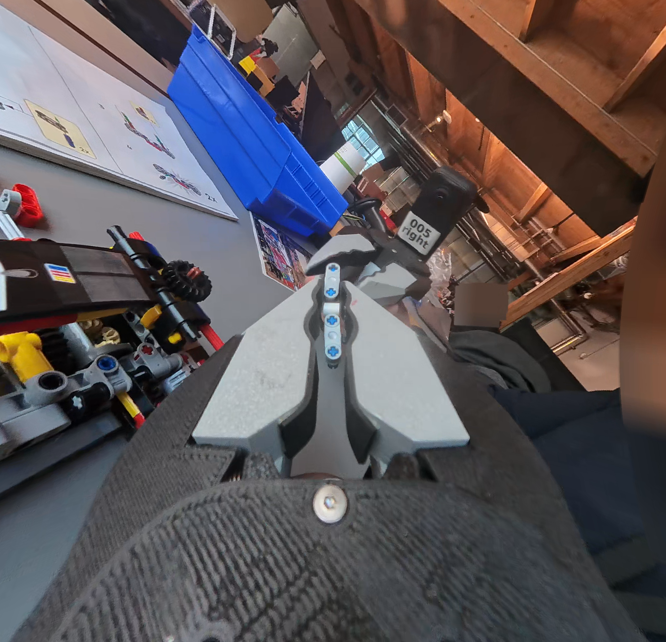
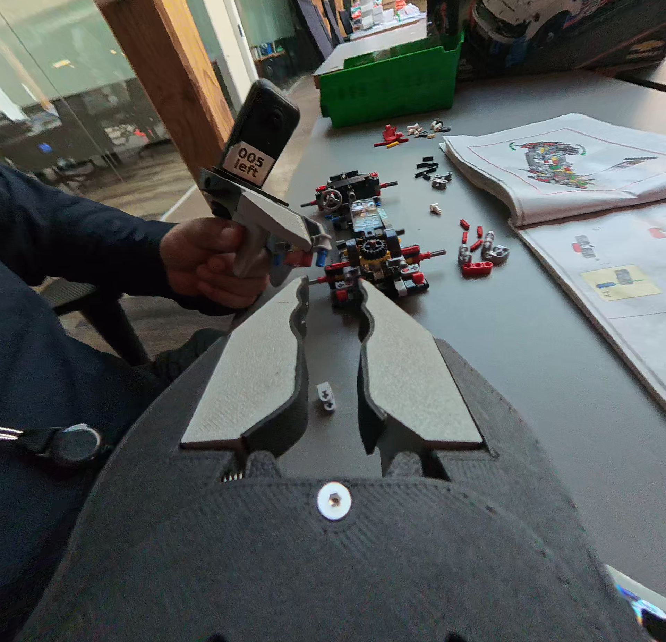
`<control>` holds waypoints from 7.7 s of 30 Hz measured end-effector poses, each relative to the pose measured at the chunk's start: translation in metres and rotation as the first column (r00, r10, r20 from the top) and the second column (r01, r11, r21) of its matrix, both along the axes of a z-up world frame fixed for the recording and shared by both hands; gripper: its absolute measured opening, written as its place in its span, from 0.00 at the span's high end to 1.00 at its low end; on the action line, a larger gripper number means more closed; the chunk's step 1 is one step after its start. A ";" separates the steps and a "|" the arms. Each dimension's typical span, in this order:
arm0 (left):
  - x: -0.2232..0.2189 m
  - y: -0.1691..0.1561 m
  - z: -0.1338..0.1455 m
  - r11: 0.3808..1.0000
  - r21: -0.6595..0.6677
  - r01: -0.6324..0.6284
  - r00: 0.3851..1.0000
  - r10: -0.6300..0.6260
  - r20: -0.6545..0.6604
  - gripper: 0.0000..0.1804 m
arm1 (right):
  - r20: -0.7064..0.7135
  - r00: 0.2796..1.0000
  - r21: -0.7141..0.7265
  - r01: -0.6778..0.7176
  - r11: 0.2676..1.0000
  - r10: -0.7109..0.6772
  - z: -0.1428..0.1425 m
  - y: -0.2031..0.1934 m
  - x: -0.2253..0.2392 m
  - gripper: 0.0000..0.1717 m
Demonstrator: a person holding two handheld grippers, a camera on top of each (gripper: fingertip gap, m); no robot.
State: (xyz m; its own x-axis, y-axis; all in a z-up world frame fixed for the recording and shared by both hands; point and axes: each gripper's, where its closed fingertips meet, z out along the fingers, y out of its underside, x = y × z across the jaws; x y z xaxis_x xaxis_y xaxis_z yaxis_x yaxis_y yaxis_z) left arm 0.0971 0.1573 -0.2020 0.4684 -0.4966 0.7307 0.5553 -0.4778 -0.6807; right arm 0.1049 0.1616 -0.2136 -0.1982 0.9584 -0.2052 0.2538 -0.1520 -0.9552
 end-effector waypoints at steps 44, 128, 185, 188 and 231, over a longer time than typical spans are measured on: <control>0.014 -0.003 -0.017 0.982 0.164 -0.096 0.810 0.173 -0.561 0.98 | 0.102 0.994 0.262 0.019 0.965 -0.047 -0.007 -0.009 -0.003 0.99; 0.009 0.000 0.006 0.988 0.117 -0.105 0.987 0.118 -0.112 0.98 | 0.041 0.997 0.224 0.057 0.973 -0.068 0.005 -0.014 -0.003 0.99; 0.001 -0.027 -0.077 0.924 -0.306 0.228 0.810 -0.354 -0.468 0.89 | -0.008 0.958 0.324 0.273 0.906 -0.286 -0.012 0.055 0.017 1.00; -0.005 -0.027 -0.074 0.944 -0.272 0.188 0.816 -0.304 -0.491 0.88 | -0.047 0.941 0.364 0.329 0.871 -0.336 -0.008 0.062 0.024 1.00; -0.003 -0.069 -0.034 0.928 0.128 0.349 0.809 -0.230 -0.541 0.80 | 0.465 0.719 0.200 0.483 0.853 -0.516 -0.074 0.066 0.069 0.70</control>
